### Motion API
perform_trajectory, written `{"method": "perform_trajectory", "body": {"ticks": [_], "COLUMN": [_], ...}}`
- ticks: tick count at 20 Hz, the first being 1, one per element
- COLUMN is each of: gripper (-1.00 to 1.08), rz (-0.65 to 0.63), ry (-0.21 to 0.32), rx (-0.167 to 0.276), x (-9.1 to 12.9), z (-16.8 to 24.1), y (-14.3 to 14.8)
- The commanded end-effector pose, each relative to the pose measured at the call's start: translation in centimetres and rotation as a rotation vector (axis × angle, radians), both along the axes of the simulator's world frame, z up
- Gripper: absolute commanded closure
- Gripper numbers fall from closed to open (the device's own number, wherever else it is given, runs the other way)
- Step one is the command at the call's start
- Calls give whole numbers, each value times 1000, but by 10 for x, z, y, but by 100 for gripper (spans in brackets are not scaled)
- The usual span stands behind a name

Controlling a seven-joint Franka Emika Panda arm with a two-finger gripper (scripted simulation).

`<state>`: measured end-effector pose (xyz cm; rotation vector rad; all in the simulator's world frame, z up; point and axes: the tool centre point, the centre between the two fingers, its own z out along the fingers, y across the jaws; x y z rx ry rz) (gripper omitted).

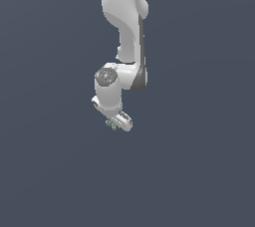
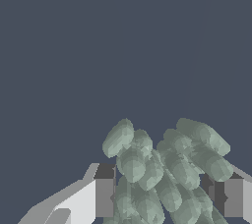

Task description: Pick up the object and move it to a goal position.

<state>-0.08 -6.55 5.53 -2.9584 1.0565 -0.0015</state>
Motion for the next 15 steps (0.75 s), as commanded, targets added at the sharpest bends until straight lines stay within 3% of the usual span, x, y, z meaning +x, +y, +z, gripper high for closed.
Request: {"method": "perform_trajectory", "body": {"ticks": [1,8,15], "gripper": [108,108,108], "rz": [2,2,2], "ry": [1,1,1], "rx": [0,0,0], "x": [10,27,32], "z": [2,5,5], "y": [-20,-51,-59]}}
